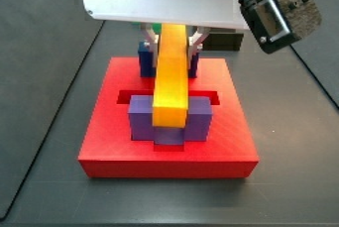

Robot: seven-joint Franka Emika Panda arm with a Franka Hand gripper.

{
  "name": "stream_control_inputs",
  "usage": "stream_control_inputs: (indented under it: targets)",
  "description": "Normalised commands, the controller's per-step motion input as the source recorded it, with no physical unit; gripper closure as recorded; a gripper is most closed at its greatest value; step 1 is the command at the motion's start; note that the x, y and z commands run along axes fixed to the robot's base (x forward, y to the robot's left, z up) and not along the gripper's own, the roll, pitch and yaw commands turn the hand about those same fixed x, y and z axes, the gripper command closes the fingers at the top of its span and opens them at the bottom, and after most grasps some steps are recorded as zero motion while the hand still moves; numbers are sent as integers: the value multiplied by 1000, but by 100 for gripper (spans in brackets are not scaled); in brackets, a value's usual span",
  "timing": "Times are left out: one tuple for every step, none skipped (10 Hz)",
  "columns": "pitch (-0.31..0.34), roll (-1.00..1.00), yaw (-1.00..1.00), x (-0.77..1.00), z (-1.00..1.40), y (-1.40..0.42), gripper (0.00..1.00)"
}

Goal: Pick up the yellow object. Move up. Move to above the board. Insert the yellow object.
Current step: Insert the yellow object.

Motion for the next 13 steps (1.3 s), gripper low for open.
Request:
stream_control_inputs:
  targets:
    - [3, 50, 0, 0, -103, -83, 100]
    - [0, 6, 0, 0, -151, -17, 100]
    - [0, 19, 0, 0, -120, 0, 100]
    - [47, 0, 0, 0, 0, 66, 100]
    - [63, 0, 0, 0, 37, 0, 100]
    - [44, 39, 0, 49, 0, 0, 100]
    - [44, 121, 83, 63, 0, 0, 100]
    - [60, 83, 117, 0, 137, 0, 100]
    - [49, 84, 214, 0, 131, 0, 100]
    - [26, 96, 251, 49, 23, -57, 100]
    - [0, 90, 191, 6, 0, -20, 100]
    - [0, 63, 200, 11, -100, -14, 100]
    - [6, 31, 137, 94, -149, 0, 100]
